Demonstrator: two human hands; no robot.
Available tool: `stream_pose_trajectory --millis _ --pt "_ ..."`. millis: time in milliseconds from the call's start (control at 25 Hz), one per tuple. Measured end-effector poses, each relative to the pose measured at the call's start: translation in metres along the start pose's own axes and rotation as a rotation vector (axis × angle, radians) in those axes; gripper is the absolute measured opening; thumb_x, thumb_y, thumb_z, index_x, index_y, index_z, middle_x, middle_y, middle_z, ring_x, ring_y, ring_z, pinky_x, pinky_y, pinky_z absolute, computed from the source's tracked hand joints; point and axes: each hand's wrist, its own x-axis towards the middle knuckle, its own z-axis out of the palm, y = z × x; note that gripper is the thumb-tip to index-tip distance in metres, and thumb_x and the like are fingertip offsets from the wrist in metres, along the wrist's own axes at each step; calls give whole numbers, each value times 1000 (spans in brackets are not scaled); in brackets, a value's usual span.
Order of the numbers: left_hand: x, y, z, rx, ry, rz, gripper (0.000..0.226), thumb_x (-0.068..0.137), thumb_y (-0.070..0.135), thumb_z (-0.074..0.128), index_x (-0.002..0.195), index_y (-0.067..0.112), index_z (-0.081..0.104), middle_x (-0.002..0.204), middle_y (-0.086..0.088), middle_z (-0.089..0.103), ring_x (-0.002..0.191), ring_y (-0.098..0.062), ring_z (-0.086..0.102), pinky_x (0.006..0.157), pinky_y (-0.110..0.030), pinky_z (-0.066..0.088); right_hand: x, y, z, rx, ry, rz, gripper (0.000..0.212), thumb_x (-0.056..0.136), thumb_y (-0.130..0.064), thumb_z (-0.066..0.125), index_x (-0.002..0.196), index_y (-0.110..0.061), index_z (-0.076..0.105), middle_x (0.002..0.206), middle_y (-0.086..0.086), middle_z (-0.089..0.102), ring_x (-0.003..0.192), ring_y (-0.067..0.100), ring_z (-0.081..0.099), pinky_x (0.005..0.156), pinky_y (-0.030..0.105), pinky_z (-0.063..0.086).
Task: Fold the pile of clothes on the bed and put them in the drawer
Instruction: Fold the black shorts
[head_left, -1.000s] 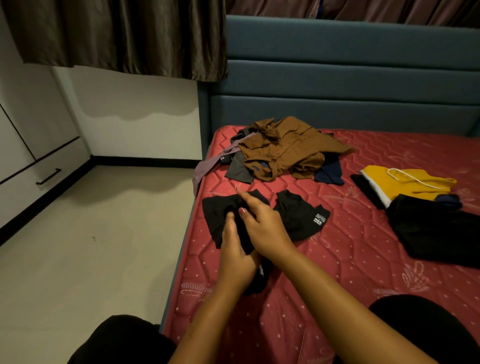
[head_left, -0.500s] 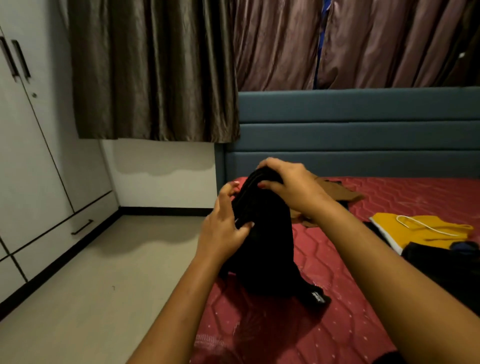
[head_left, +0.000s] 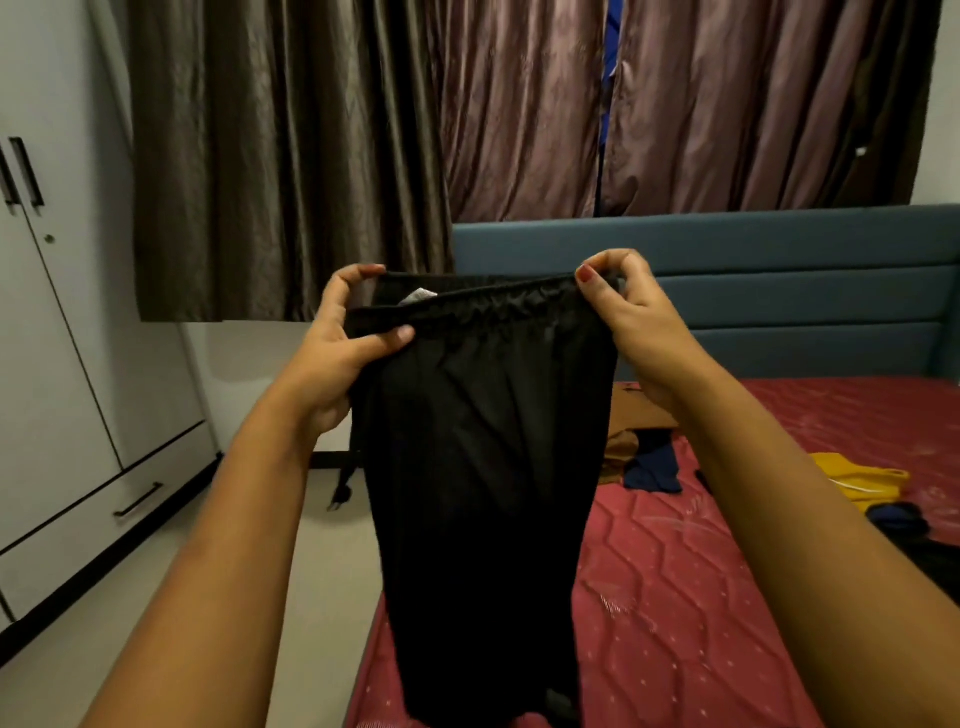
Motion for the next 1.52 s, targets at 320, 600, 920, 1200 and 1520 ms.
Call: stream_pose_trajectory --millis 320,600,920,1200,1520 --pt "79 -49 -9 828 -242 -342 64 73 -4 76 125 23 50 113 2 57 106 -16 55 89 -28 47 33 98 -13 -272 -475 487 42 101 -4 35 77 -24 62 82 4 46 65 11 41 55 29 39" --pt "141 -66 4 560 275 39 27 88 6 64 101 29 60 108 0 63 100 -17 59 83 -34 53 87 72 10 145 137 110 48 100 -1 37 118 -45 39 109 -7 57 92 6 59 60 19 53" --pt "7 -199 3 557 -207 -317 44 74 -2 66 115 13 58 108 -7 64 97 -6 62 83 -21 48 -47 194 -17 50 205 610 39 93 10 40 123 -14 49 122 12 55 98 24 54 67 24 46" --pt "-164 -296 15 689 -482 -749 75 84 -8 47 149 20 22 146 -1 39 129 -5 37 95 -4 25 -192 255 -46 -315 -400 1228 31 92 15 38 108 -11 46 80 7 47 57 10 50 42 18 40" --pt "-169 -291 7 593 -683 -1062 54 79 6 54 128 28 47 130 -8 54 117 -17 51 104 -27 40 -195 274 -52 -470 -1063 1290 44 97 1 41 127 -32 39 142 8 34 119 29 47 92 51 49"
